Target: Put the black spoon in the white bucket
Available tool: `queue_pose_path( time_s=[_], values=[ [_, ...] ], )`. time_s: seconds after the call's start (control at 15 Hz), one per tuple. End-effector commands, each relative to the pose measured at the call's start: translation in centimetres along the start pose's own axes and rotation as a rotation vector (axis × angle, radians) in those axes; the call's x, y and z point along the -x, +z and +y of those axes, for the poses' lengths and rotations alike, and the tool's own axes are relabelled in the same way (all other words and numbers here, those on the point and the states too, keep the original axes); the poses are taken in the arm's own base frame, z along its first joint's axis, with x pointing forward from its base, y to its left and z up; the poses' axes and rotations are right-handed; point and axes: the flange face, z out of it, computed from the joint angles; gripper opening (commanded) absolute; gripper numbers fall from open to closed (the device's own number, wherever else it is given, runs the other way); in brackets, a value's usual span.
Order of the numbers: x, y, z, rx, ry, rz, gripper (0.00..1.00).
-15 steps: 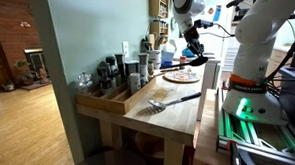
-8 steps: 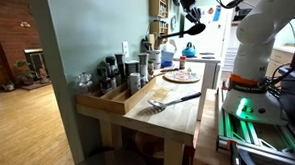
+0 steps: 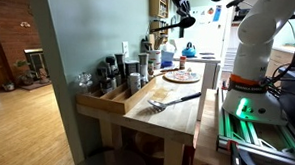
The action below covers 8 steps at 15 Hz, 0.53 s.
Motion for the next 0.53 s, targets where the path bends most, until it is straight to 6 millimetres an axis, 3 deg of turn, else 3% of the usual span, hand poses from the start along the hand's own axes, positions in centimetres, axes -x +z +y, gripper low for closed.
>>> queue_pose_path(
  time_s=[0.0, 0.47],
  values=[
    [-0.1, 0.0, 0.0, 0.001, 0.000, -0.001, 0.01],
    [-4.3, 0.1, 6.3, 0.464, 0.030, 0.001, 0.01]
  ],
)
